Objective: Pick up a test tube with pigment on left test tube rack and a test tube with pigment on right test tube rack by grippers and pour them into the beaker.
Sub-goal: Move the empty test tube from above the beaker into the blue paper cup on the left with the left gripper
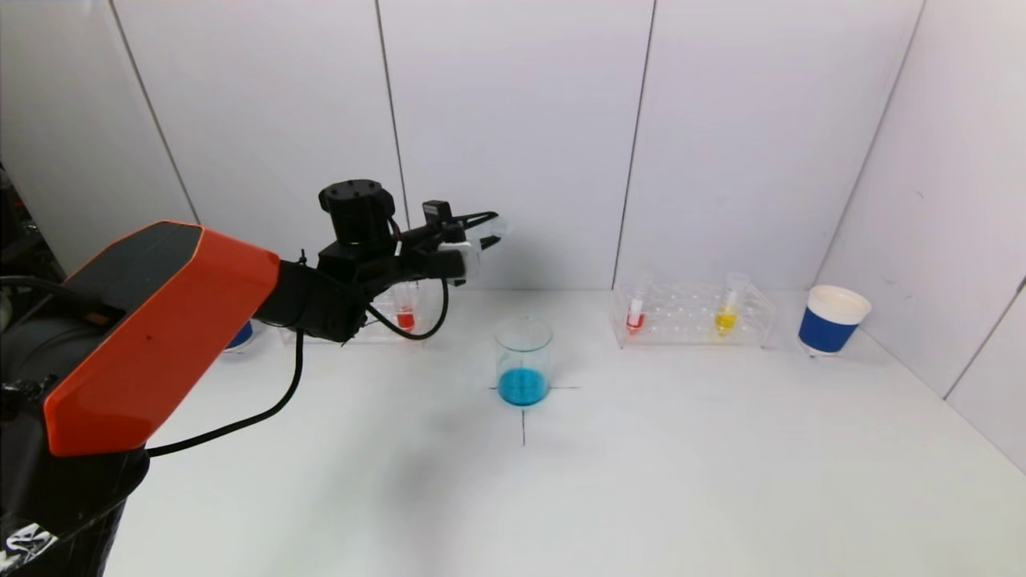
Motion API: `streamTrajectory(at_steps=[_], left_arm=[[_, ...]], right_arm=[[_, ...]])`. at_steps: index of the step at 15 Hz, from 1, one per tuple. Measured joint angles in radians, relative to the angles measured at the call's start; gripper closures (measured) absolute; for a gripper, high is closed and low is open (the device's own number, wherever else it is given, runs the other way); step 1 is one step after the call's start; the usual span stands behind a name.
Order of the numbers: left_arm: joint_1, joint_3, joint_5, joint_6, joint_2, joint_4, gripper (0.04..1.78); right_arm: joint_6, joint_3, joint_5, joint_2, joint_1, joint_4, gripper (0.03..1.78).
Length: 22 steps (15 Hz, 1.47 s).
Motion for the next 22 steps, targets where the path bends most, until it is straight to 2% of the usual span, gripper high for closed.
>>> streamTrajectory(at_steps=[4,7,13,15,18,22], left_arm=[[0.003,-0.061,0.259,-0.310,-0.045,0.073,1.40],[0.010,-0.131,0.436,-0.492,-0.084,0.189,1.40],[0.074,-0.245,0.563,-0.726,-0.153,0.382,1.40],[0.105,-0.325,0.604,-0.826,-0.162,0.501,1.40],[0.177,-0.403,0.717,-0.974,-0.172,0.699,1.40],[0.285,-0.414,0.743,-1.092,-0.182,0.733,1.40]], right_arm=[[0.000,0.000,0.000,0.000,0.000,0.000,0.05],[0.000,0.000,0.000,0.000,0.000,0.000,0.05],[0.000,0.000,0.000,0.000,0.000,0.000,0.05],[0.000,0.000,0.000,0.000,0.000,0.000,0.05],[0.000,0.000,0.000,0.000,0.000,0.000,0.05],[0.000,0.000,0.000,0.000,0.000,0.000,0.05]])
